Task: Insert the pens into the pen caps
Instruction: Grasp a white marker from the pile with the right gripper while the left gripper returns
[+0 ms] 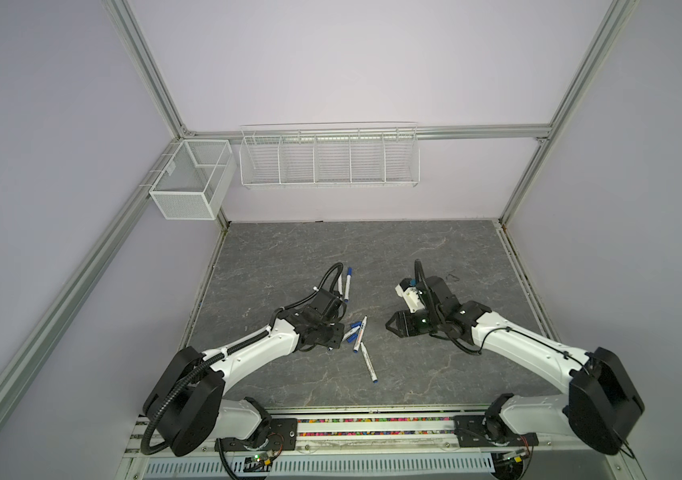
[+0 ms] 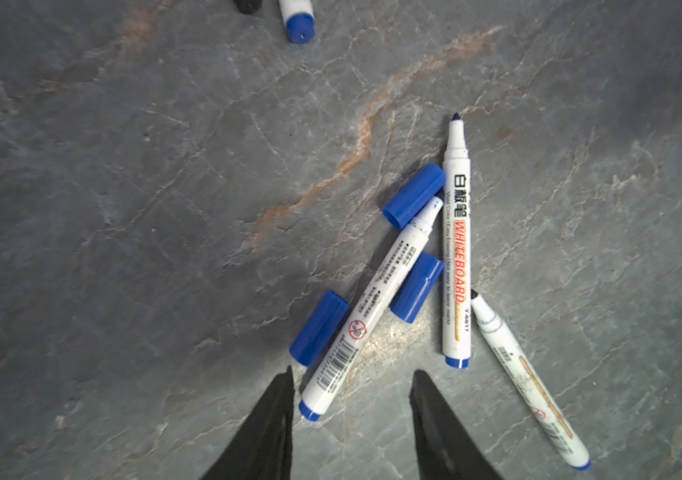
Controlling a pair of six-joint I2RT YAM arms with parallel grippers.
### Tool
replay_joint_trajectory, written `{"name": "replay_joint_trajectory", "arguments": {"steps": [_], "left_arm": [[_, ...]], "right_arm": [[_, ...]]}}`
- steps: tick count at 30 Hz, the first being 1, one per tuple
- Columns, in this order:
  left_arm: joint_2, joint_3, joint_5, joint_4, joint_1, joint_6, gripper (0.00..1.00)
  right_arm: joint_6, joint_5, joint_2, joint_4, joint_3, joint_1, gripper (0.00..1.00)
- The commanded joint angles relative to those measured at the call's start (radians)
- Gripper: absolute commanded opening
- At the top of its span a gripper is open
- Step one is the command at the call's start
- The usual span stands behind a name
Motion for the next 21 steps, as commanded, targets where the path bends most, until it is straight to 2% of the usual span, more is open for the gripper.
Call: {"name": "replay_joint_trajectory", "arguments": {"steps": [1,5,11,15,21], "left_arm": [[-0.039,0.01,-0.062,-0.019,0.043,-0.062,0.46],[-0.042,-0.009,-0.015,-0.02,0.11,-0.084,0.46],[-0.032,-0.016,-0.047,-0.02,0.112,-0.094,0.46],[-0.038,-0.015,-0.076,-0.013,0.112,-0.102,0.46],[-0.067,-0.019,-0.089,0.0,0.112,-0.111,0.46]], "right_arm": [[-0.053,0.024,0.069,-0.035,0.089,0.059,0.51],[-0.09,0.063,0.148,-0.081,0.171,0.121,0.51],[-0.161,0.138,0.278,-0.211,0.284,0.231,0.51],[-0.175,0.236,0.359,-0.292,0.315,0.306,0.5],[-0.174,0.314,0.42,-0.312,0.323,0.326,0.5]]}}
